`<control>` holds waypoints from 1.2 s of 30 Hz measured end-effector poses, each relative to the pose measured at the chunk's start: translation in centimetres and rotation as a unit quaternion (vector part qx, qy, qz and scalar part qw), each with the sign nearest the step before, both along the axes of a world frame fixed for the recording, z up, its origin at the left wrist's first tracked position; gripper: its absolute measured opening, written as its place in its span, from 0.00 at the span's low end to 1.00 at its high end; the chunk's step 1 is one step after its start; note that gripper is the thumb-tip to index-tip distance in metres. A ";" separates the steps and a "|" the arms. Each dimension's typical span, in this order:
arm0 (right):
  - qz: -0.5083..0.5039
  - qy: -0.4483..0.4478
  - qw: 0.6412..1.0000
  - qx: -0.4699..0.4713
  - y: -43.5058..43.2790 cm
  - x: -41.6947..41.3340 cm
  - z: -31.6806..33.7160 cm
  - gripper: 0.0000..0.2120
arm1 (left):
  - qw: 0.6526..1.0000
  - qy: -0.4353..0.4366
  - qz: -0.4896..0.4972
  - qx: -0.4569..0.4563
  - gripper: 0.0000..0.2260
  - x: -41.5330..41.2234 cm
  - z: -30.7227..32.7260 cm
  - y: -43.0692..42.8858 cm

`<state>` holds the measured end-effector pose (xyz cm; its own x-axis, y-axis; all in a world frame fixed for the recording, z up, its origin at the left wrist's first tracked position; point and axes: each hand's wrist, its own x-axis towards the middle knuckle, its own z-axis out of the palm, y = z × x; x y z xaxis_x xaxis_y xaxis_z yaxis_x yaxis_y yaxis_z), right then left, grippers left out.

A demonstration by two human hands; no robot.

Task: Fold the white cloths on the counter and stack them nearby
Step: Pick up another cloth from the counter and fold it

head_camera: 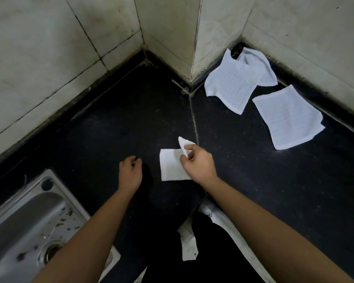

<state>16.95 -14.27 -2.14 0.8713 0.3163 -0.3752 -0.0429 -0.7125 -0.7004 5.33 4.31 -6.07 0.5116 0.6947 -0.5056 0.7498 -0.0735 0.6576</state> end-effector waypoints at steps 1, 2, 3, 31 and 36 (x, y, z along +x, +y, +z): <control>0.027 0.002 1.000 -0.009 1.0 -0.8 -0.5 0.19 | 0.999 -0.002 0.019 -0.030 0.18 -0.1 0.0 0.4; 0.056 0.014 0.998 -0.017 2.1 -1.7 -1.2 0.20 | 0.998 -0.005 0.038 -0.056 0.18 -0.4 0.0 0.8; 0.086 0.026 0.996 -0.028 2.9 -2.4 -1.8 0.21 | 0.995 -0.010 0.052 -0.080 0.17 -0.6 0.0 1.0; 0.369 -0.141 0.868 -0.300 -5.0 -0.1 -4.9 0.38 | 0.724 0.129 -0.591 0.333 0.36 1.4 -2.2 -2.9; 0.114 -0.051 0.987 -0.100 -4.1 0.2 -3.7 0.30 | 0.957 0.002 -0.219 0.188 0.28 0.8 -0.7 -4.1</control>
<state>17.18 -18.41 -5.87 0.8229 0.4367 -0.3634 0.1977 -0.8198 -0.5375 6.09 0.17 -6.81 0.7943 0.5468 -0.2648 0.5952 -0.6128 0.5198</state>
